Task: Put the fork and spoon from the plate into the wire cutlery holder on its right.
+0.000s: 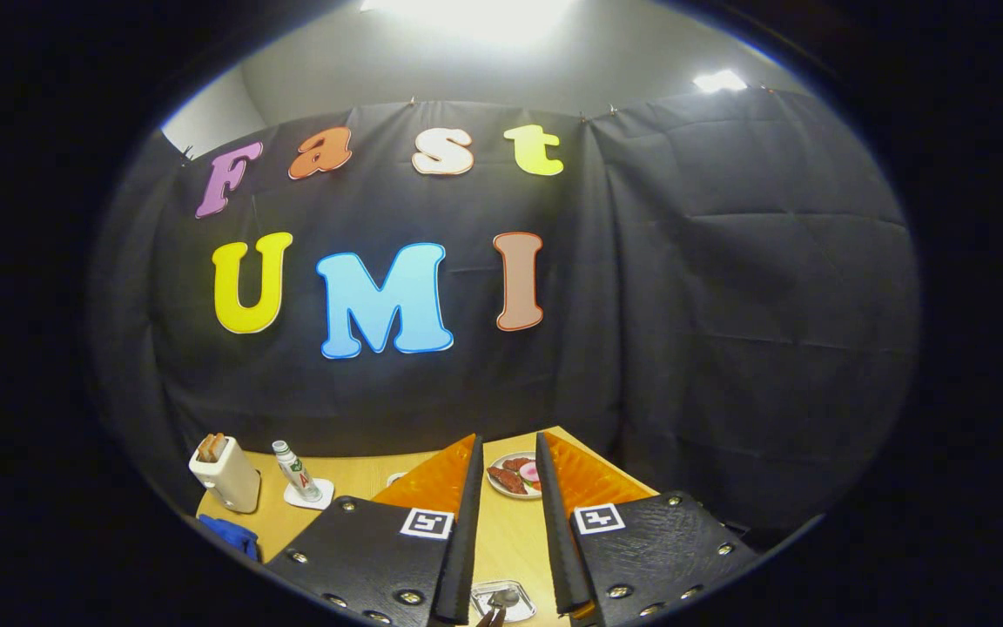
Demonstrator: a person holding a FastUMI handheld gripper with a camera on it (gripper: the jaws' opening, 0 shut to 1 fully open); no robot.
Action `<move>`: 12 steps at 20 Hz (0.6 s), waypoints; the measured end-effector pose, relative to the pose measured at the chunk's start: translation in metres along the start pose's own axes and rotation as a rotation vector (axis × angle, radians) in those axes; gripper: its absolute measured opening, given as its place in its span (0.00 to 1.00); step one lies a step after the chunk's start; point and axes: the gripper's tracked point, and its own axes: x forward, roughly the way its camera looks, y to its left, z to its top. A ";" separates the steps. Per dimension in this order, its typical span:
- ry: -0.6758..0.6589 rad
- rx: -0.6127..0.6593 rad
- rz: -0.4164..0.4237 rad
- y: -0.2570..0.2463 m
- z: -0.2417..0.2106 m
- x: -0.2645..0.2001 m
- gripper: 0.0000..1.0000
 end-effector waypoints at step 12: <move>-0.019 -0.029 -0.019 -0.022 0.010 -0.006 0.36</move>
